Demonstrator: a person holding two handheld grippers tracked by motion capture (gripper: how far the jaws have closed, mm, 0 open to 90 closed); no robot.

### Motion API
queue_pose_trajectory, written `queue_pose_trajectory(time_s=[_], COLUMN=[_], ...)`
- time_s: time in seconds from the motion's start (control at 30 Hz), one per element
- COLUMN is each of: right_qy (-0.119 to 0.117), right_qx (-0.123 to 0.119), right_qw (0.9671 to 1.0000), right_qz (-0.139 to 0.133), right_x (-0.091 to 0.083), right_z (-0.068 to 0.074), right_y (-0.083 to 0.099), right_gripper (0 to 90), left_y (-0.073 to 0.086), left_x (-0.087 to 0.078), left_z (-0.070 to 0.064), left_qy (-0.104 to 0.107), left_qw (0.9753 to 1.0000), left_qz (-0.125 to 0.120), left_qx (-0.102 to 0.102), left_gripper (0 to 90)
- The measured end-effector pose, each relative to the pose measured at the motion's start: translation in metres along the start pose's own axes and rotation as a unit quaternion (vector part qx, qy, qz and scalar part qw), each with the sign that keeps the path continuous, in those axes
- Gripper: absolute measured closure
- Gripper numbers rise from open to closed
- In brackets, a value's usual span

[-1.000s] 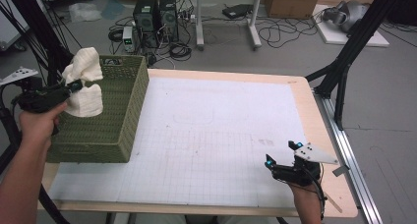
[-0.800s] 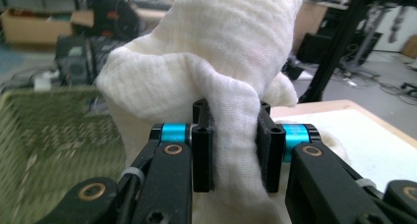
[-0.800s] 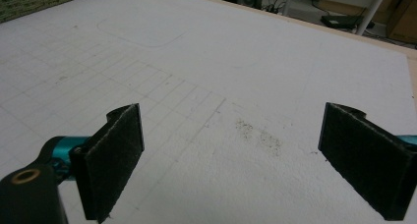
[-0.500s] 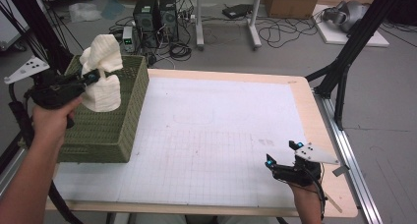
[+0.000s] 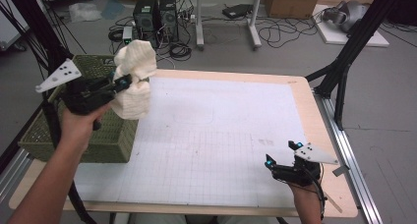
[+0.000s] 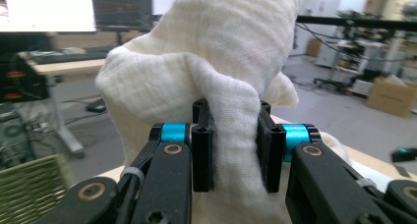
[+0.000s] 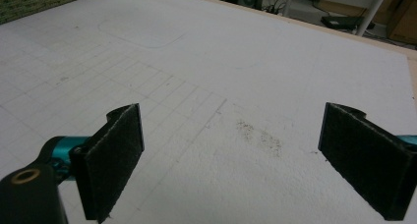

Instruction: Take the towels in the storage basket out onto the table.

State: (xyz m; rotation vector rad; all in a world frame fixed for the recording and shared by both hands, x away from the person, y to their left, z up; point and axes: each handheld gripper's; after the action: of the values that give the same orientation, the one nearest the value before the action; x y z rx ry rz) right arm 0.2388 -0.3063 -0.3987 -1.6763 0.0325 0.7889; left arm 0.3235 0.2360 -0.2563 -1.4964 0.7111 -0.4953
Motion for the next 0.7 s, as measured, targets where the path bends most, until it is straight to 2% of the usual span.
queue_pose_trajectory(time_s=[0.23, 0.37, 0.47, 0.53, 0.57, 0.6, 0.67, 0.7], right_qy=[0.0, 0.0, 0.001, 0.0, 0.0, 0.0, 0.0, 0.0], right_qx=[0.001, 0.003, 0.001, -0.001, -0.001, -0.001, 0.0, 0.0], right_qw=[1.0, 1.0, 1.0, 1.0, 1.0, 1.0, 1.0, 1.0], right_qz=[0.001, 0.002, 0.003, 0.003, 0.003, 0.003, 0.004, 0.004], right_x=[0.0, 0.0, 0.0, 0.0, 0.001, 0.001, 0.0, 0.0], right_z=[0.0, 0.0, 0.0, 0.0, 0.0, 0.0, 0.0, 0.0], right_y=[0.0, 0.0, 0.001, 0.001, 0.001, 0.001, 0.001, 0.001], right_gripper=[9.2, 9.2, 9.2, 9.2, 9.2, 9.2, 9.2, 9.2], left_y=[0.015, 0.026, 0.036, 0.045, 0.055, 0.055, 0.071, 0.071], left_x=[0.031, 0.05, 0.064, 0.073, 0.084, 0.084, 0.099, 0.099], left_z=[-0.03, -0.045, -0.055, -0.061, -0.068, -0.068, -0.081, -0.081], left_qy=[0.054, 0.074, 0.087, 0.097, 0.107, 0.107, 0.122, 0.122], left_qw=[0.9984, 0.9967, 0.9954, 0.9943, 0.9931, 0.9931, 0.9902, 0.9902], left_qz=[0.012, 0.027, 0.037, 0.044, 0.049, 0.049, 0.068, 0.068], left_qx=[0.01, 0.016, 0.012, 0.01, 0.003, 0.003, 0.004, 0.004], left_gripper=[73.3, 73.1, 73.0, 72.9, 72.8, 72.7, 72.7, 72.7])
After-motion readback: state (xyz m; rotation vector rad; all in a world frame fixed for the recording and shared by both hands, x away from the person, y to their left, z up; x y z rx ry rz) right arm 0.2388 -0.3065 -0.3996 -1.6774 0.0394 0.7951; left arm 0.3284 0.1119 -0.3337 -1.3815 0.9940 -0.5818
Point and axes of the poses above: each handheld gripper's, and its own axes: x roughly forward along the jaws, y roughly out of its underside, z roughly to its left, and after that the axes turned 5 degrees about z, right-handed
